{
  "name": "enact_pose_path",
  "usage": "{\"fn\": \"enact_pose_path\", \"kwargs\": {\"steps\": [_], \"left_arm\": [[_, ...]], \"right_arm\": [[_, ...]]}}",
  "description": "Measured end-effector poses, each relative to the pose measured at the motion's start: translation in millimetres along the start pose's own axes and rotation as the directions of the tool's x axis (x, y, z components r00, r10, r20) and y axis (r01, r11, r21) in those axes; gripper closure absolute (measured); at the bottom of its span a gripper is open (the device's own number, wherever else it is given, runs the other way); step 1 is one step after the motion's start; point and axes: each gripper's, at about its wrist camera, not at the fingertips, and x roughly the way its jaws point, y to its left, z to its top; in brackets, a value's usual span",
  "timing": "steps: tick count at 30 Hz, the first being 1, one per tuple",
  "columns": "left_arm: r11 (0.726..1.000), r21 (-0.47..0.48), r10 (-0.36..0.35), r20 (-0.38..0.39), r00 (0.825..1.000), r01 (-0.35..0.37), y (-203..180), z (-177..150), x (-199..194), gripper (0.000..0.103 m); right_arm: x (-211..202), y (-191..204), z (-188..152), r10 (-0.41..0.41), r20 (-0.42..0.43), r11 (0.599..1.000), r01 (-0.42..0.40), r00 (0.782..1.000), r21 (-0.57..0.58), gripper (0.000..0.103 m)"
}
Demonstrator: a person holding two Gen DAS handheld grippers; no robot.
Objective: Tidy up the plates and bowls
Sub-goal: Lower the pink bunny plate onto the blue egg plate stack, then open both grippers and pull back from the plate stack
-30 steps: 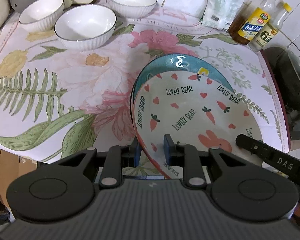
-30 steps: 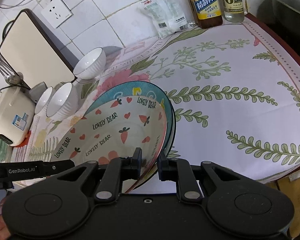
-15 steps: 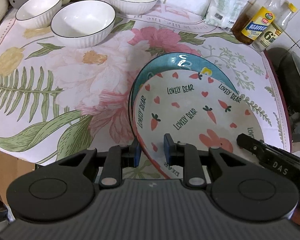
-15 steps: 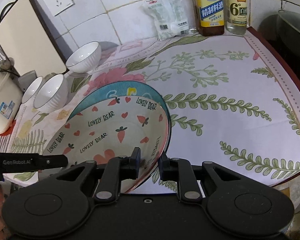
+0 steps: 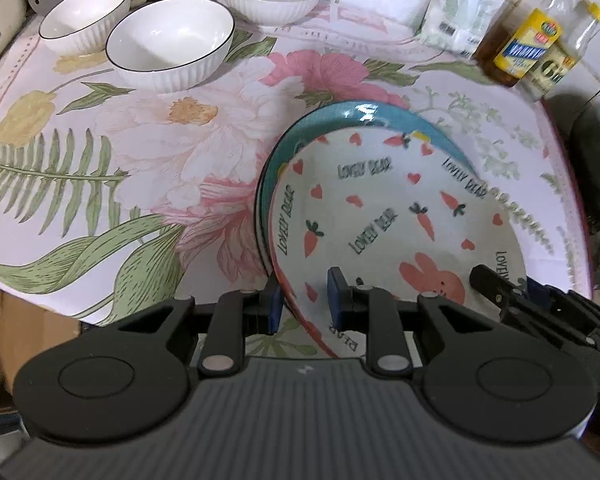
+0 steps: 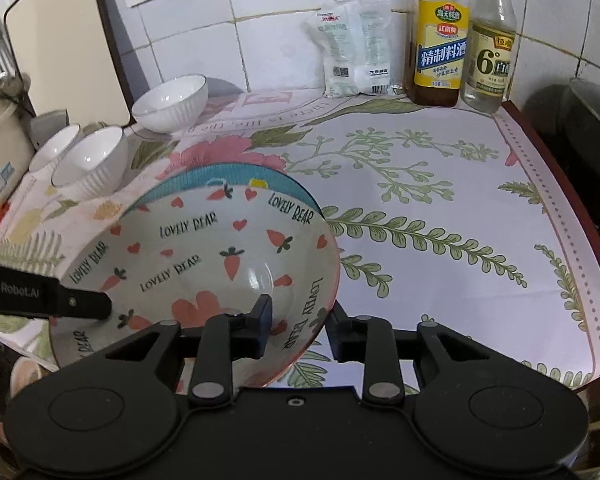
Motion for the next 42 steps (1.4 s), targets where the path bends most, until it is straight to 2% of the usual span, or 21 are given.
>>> {"fn": "enact_pose_path", "kwargs": {"steps": [5,9,11,14,20,28,35,42], "left_arm": [[0.999,-0.045,0.009,-0.008,1.0,-0.01,4.9,0.3,5.6,0.081],[0.998,-0.047,0.047,0.002,0.999,-0.047,2.7,3.0,7.7,0.081],[0.996,-0.066,0.064,0.025,0.998,-0.063,3.2,3.0,8.1,0.081],[0.996,-0.023,0.088,0.033,0.996,-0.087,-2.4,2.8,8.7,0.081],[0.996,0.012,0.083,0.048,0.995,-0.084,-7.7,-2.9,-6.5,0.081],[0.997,0.052,0.059,0.107,0.993,-0.065,-15.4,-18.2,-55.5,0.079],[0.994,0.102,0.029,0.181,0.983,-0.049,-20.0,-33.9,-107.8,0.066],[0.987,0.158,0.004,0.248,0.969,-0.044,-10.9,-50.0,-139.0,0.058]], "right_arm": [[3.7,7.3,-6.7,-0.025,0.047,0.997,0.028,0.999,-0.075,0.066],[9.3,4.8,-6.2,-0.013,0.068,0.997,0.018,0.998,-0.073,0.066],[12.7,9.1,-7.4,-0.04,0.098,0.994,0.049,0.994,-0.099,0.067],[18.4,18.0,-8.3,-0.099,0.136,0.978,0.122,0.986,-0.17,0.07],[6.0,3.5,-8.2,-0.028,0.13,0.996,0.038,0.991,-0.079,0.07],[-48.5,-8.4,-10.7,0.077,0.195,0.995,-0.063,0.978,-0.078,0.069],[-99.1,-7.5,-11.0,0.149,0.225,0.986,-0.129,0.963,-0.101,0.054],[-135.8,7.2,-21.1,0.158,0.276,0.981,-0.118,0.948,-0.154,0.036]]}}
